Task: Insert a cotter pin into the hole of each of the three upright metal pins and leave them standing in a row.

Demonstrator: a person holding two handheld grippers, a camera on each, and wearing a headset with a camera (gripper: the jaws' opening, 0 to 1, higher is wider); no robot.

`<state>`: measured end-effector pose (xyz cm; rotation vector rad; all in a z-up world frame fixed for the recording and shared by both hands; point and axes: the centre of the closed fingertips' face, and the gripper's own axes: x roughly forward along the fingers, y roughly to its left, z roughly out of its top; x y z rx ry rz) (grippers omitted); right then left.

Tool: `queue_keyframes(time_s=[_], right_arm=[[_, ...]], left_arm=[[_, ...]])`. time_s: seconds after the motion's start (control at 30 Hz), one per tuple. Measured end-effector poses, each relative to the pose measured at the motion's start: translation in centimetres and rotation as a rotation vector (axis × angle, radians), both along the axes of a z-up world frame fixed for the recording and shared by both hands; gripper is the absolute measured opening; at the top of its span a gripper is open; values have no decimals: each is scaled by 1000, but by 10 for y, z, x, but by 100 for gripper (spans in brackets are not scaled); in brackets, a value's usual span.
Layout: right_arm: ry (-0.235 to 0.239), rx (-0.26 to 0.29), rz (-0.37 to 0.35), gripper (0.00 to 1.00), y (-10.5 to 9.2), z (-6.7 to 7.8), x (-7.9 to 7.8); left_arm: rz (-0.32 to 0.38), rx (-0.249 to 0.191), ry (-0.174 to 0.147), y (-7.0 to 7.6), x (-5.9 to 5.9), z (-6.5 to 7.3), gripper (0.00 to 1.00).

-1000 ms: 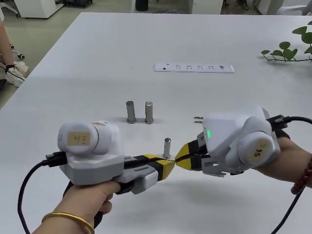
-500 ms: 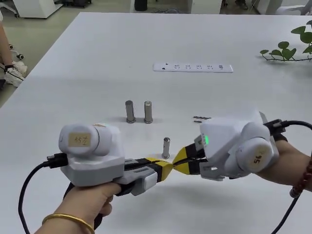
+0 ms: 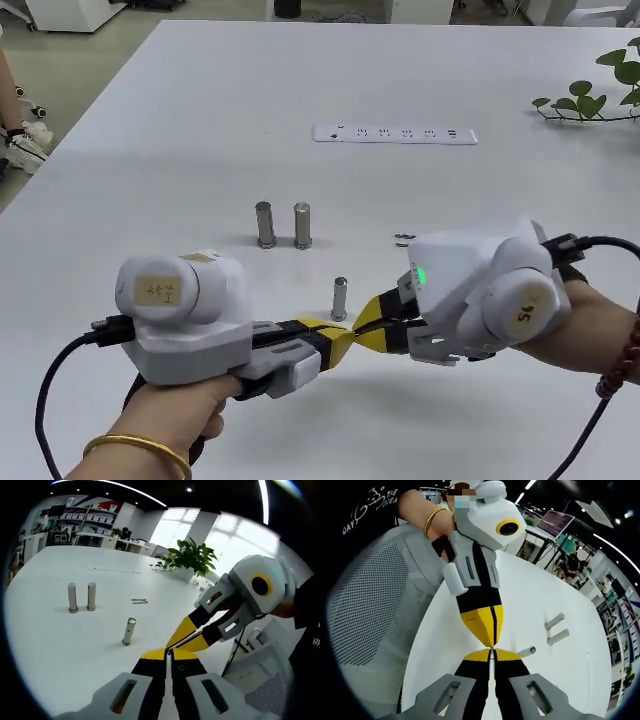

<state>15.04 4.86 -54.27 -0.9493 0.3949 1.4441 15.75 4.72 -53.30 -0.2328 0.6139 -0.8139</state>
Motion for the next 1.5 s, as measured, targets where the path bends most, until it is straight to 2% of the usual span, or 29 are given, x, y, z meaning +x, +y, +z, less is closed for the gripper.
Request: queue_keyframes(time_s=[0.1,0.17,0.2,0.27,0.33,0.47,0.53,0.7,0.87,0.97,1.0,1.03,1.13,1.23,1.5], right_arm=[[29,7,-22,0,-1,-2,0],[70,30,-36,0,-1,-2,-2],[101,38,-68,0,-2,-3,-2],[127,46,-88,0,-4,-3,-1],[174,83,-115,0,-3,-2,-2],[250,96,-171,4,-8,-6,-2],[285,109,-188,6,-9,-7,-3],[423,184,-247,9,-10,-5,-6],[516,241,-277,10,-11,-3,-8],[563,269,-277,10,-11,-1,-10],[599,289,-277,11,-10,1,-13],[614,298,-280,11,-10,2,-14],[633,317,-272,11,-12,4,-15],[653,319,-251,11,-11,6,-21],[680,316,-204,7,-8,7,-35]], left_arm=[[-13,3,-2,0,-1,0,0],[-20,4,-13,1,-2,2,0],[-25,7,-19,1,-2,2,0],[-38,16,-30,1,-3,1,0],[-40,24,-37,2,-3,1,0],[-56,49,-50,4,-5,-2,0],[-78,63,-70,4,-5,-2,0],[-137,104,-126,7,-7,0,0],[-190,95,-174,5,-10,7,0],[-215,92,-182,3,-12,9,0],[-230,96,-180,2,-14,8,0],[-241,94,-182,1,-16,9,0],[-278,70,-196,-4,-21,13,0],[-297,70,-208,-6,-24,15,0],[-346,49,-218,-11,-34,21,0]])
